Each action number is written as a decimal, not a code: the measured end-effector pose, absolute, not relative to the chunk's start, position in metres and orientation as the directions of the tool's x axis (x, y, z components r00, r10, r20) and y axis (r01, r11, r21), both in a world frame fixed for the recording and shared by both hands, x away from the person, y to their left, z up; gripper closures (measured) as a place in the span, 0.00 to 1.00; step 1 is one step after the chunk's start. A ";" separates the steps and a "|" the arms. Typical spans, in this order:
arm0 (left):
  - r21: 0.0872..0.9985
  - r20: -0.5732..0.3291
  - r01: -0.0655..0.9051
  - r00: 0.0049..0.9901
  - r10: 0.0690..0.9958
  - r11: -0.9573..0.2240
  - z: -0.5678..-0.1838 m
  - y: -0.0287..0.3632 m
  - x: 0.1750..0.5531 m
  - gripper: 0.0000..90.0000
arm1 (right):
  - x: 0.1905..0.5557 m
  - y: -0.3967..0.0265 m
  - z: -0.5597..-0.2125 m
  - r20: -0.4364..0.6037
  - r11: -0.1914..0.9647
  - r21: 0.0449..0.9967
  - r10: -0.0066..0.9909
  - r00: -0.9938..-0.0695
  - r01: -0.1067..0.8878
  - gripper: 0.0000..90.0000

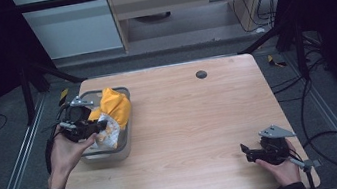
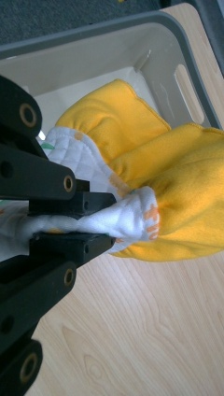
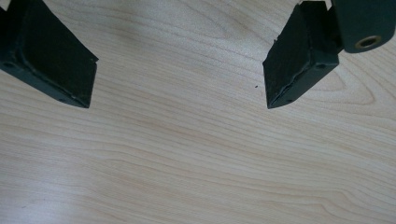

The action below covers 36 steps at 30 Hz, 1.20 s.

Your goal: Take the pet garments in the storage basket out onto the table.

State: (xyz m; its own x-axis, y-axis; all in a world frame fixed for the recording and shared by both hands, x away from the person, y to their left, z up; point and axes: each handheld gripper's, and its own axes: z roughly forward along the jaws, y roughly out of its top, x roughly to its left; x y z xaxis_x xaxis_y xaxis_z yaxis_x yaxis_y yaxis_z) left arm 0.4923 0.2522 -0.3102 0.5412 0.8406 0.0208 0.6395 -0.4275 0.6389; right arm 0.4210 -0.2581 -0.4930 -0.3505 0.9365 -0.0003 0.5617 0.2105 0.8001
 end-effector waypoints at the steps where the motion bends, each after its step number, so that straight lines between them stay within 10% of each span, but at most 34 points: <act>1: 0.643 0.017 0.636 0.545 0.838 -0.426 -0.309 0.251 0.491 0.91 | 0.421 -0.258 -0.493 0.001 0.210 0.800 0.937 -0.351 0.562 0.11; 36: 0.635 0.031 0.511 0.732 0.681 -0.579 -0.318 0.163 0.469 0.91 | 0.420 -0.259 -0.492 -0.001 0.208 0.804 0.937 -0.348 0.558 0.10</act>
